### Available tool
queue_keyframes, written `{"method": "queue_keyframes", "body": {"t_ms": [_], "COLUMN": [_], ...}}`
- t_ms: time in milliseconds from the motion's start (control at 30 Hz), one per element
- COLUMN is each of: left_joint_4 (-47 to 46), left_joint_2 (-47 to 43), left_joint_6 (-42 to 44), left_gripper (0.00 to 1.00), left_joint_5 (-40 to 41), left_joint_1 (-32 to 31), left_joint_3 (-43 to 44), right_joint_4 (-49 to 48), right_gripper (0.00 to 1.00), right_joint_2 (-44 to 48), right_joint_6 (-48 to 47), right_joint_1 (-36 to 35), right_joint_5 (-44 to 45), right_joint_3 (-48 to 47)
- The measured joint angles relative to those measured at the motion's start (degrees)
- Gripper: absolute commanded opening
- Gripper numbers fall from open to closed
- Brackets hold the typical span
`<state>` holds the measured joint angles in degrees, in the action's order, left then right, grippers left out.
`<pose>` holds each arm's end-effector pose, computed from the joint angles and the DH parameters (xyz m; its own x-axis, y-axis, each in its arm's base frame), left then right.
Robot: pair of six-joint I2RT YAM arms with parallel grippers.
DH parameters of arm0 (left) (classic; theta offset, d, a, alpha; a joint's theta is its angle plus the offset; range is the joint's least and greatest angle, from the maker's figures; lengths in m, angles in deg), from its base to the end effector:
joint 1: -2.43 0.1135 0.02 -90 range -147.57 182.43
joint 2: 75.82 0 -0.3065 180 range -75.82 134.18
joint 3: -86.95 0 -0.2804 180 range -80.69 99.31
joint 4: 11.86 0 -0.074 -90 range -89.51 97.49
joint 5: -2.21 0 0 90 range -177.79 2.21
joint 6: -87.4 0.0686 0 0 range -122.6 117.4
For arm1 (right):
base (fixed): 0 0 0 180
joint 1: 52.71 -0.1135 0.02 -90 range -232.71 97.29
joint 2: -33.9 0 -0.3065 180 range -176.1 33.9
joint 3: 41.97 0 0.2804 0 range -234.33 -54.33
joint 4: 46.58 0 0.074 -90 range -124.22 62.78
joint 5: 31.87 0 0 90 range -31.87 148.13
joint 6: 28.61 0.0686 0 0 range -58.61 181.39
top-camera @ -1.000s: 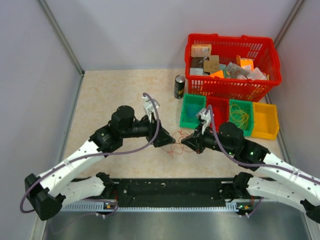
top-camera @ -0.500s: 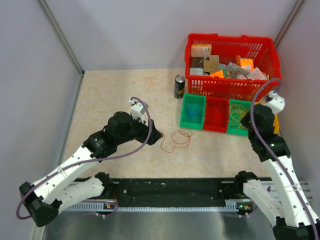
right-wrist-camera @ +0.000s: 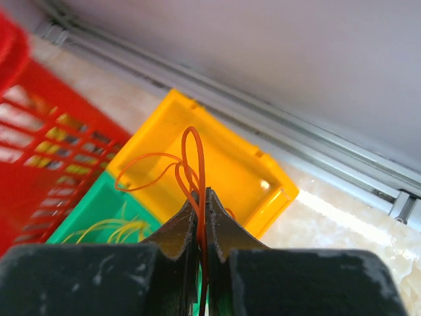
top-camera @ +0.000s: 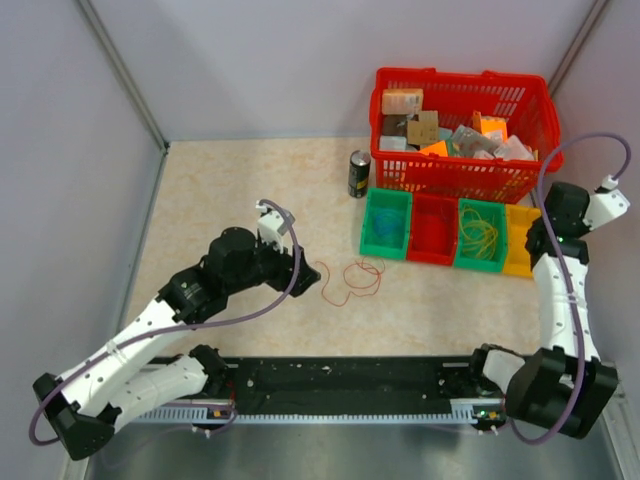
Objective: Untangle the cables
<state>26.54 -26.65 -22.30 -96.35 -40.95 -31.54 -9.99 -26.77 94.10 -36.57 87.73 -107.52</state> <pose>0.1536 -0.1592 0.3430 -0.5623 0.0728 -0.8237 0.6233 0.6919 -0.3644 0.2432 -0.1056 0.3343 -0.0761 0.5112 -0.8561 0.8159 0.5255 0.2413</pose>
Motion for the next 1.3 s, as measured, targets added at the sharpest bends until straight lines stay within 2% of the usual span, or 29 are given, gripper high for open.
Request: {"method": "queue_keyframes", "body": {"t_ms": [133, 200, 267, 433, 567, 733, 800, 867, 967, 1067, 1133, 1200, 1300], "left_joint_4": [0.8, 1.0, 1.1, 1.1, 0.9, 0.7, 0.6, 0.1, -1.5, -2.5, -2.8, -3.4, -5.0], "left_joint_2": [-2.1, -2.4, -2.3, -1.9, -0.7, 4.4, 6.8, 8.6, 11.1, 13.4, 14.6, 14.8, 13.4], "left_joint_6": [0.3, 0.3, 0.3, 0.2, 0.0, -1.4, -2.1, -2.9, -4.0, -5.2, -6.5, -8.2, -10.5], "left_gripper": [0.75, 0.75, 0.75, 0.75, 0.76, 0.76, 0.76, 0.75, 0.73, 0.68, 0.67, 0.67, 0.67], "left_joint_5": [0.0, 0.0, 0.0, -0.6, -1.7, -4.0, -4.6, -5.3, -6.7, -7.5, -7.5, -6.9, -5.2], "left_joint_1": [0.0, 0.0, 0.0, 0.0, 0.0, 0.0, 0.0, 0.0, 0.0, 0.0, 0.0, 0.0, 0.0], "left_joint_3": [-0.1, -0.1, -0.1, -0.1, -0.3, -0.5, -0.7, -1.0, -1.6, -1.7, -1.7, -2.2, -3.8], "right_joint_4": [-4.2, -5.5, -6.4, -6.8, -4.4, -1.1, 0.1, 1.1, 0.6, -0.9, -3.0, -5.7, -8.5], "right_gripper": [0.00, 0.06, 0.17, 0.55, 0.73, 0.74, 0.74, 0.73, 0.73, 0.73, 0.73, 0.74, 0.75], "right_joint_2": [-3.5, -6.5, -9.5, -12.8, -12.9, -7.2, -3.5, 1.1, 7.5, 13.5, 15.2, 14.9, 10.1], "right_joint_6": [0.1, -0.1, -0.3, -1.6, -2.1, -3.1, -3.7, -4.9, -6.2, -6.3, -6.1, -6.1, -6.3], "right_joint_1": [5.0, 6.4, 6.9, 7.0, 7.0, 5.8, 3.1, -4.6, -21.5, -40.3, -50.5, -58.6, -65.9], "right_joint_5": [-1.2, -3.5, -6.6, -13.5, -15.0, -16.1, -15.8, -14.3, -13.9, -15.8, -18.1, -21.1, -25.0], "right_joint_3": [2.7, 2.9, 2.9, 2.9, 1.3, 0.9, 0.9, 1.1, 3.5, 10.4, 15.9, 20.9, 25.5]}}
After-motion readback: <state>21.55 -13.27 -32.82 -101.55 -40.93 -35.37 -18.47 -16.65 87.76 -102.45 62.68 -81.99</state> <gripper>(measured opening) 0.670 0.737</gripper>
